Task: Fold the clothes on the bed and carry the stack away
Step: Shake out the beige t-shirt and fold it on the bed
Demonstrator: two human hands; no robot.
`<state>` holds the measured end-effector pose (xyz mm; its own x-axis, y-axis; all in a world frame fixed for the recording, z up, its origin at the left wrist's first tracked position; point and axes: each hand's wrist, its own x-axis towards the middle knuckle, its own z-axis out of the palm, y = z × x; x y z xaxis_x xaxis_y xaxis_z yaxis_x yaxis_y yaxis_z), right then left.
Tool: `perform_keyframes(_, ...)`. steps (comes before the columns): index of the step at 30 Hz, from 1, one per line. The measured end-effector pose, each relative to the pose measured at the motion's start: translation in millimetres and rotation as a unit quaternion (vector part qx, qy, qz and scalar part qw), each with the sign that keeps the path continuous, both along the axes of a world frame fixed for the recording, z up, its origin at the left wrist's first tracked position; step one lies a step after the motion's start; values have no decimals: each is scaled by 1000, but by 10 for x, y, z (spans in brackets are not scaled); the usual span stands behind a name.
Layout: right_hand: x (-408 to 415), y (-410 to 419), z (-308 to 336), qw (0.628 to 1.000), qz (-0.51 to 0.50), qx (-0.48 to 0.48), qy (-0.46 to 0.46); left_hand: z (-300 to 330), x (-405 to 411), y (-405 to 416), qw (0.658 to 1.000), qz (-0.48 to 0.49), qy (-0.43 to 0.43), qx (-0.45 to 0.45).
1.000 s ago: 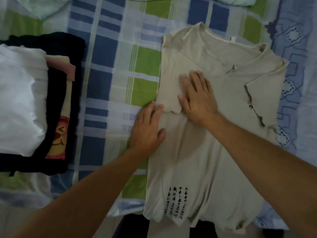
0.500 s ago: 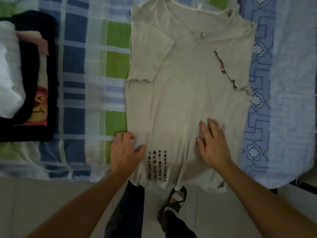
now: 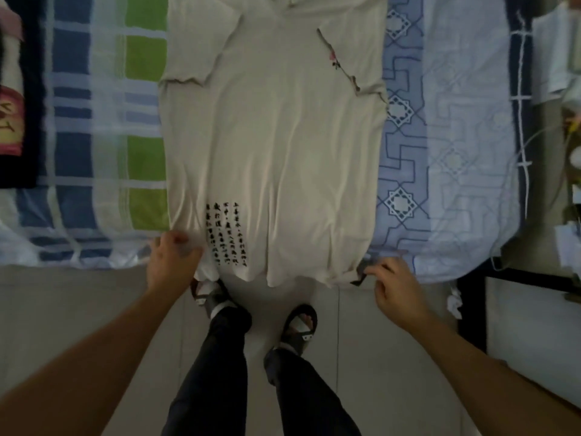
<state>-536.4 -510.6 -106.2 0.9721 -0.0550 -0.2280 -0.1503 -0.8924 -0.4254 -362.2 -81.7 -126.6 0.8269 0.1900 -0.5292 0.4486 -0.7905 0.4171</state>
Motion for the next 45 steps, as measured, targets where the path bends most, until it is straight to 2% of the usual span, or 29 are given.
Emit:
perform_keyframes(4, -136, 140, -184, 996, 33, 4, 87, -96, -257, -13, 999, -39, 4, 20)
perform_keyframes(11, -62, 438, -443, 1000, -26, -3, -10, -227, -397, -94, 992, -62, -54, 99)
perform_keyframes(14, -57, 468, -415, 999, -33, 1, -18, -291, -379, -54, 993, -38, -41, 105)
perform_keyframes(16, -88, 490, -362, 994, -97, 36, -17, -294, -366, 11, 995, -19, -20, 91)
perform_keyframes(20, -317, 555, -232, 939, -320, 105, -69, -218, -398, 158, 999, 18, -37, 3)
perform_keyframes(23, -467, 552, -133, 876, -454, 133, -96, -86, -495, 289, 983, 152, -48, -87)
perform_keyframes(26, -556, 510, -82, 811, -552, 175, -86, 34, -560, 419, 948, 262, -53, -175)
perform_keyframes(28, -563, 472, -60, 787, -574, 206, -88, 110, -545, 466, 941, 275, -46, -192)
perform_keyframes(32, -459, 447, 49, 771, -582, 229, -119, 161, -449, 517, 943, 265, -61, -192)
perform_keyframes(35, -408, 437, 190, 777, -567, 240, -128, 207, -399, 591, 946, 263, -94, -164)
perform_keyframes(41, -425, 434, 500, 778, -513, 351, -88, 409, -557, 788, 971, 77, -79, -214)
perform_keyframes(45, -437, 412, 605, 771, -516, 363, -90, 474, -583, 875, 983, -27, -68, -168)
